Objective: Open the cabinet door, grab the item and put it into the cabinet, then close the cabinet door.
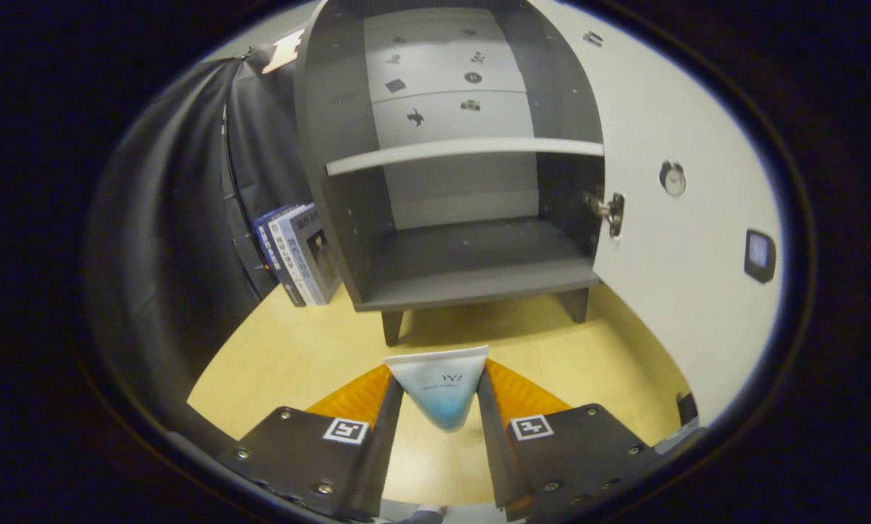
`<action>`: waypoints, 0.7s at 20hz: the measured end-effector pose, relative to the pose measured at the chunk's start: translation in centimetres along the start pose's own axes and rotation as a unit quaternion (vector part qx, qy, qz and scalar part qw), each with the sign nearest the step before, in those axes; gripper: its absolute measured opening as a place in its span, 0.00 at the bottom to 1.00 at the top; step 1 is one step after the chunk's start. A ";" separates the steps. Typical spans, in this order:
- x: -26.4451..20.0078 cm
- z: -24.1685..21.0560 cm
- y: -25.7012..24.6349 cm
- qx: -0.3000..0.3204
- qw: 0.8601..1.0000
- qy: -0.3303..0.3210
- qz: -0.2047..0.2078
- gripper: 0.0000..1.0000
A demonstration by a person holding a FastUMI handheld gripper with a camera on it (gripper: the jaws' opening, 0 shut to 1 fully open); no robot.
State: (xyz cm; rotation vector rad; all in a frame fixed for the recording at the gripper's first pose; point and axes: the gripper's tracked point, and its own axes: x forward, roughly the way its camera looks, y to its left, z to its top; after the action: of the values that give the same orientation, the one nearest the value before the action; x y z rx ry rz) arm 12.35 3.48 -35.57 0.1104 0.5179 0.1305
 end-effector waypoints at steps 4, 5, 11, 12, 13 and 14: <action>-1.1 8.3 1.0 -0.017 0.998 -0.055 0.007 0.56; -1.2 10.4 0.9 -0.025 0.998 -0.065 0.004 0.56; 0.8 23.5 1.5 -0.050 0.987 -0.150 0.002 0.56; 1.5 25.1 1.5 -0.050 0.986 -0.161 0.003 0.56; 2.1 26.5 1.2 -0.051 0.984 -0.170 0.003 0.56; 3.0 28.1 0.7 -0.051 0.982 -0.180 -0.001 0.56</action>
State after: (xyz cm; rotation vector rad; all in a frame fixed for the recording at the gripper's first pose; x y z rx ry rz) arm 28.94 2.63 -12.69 0.0305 0.1499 0.1311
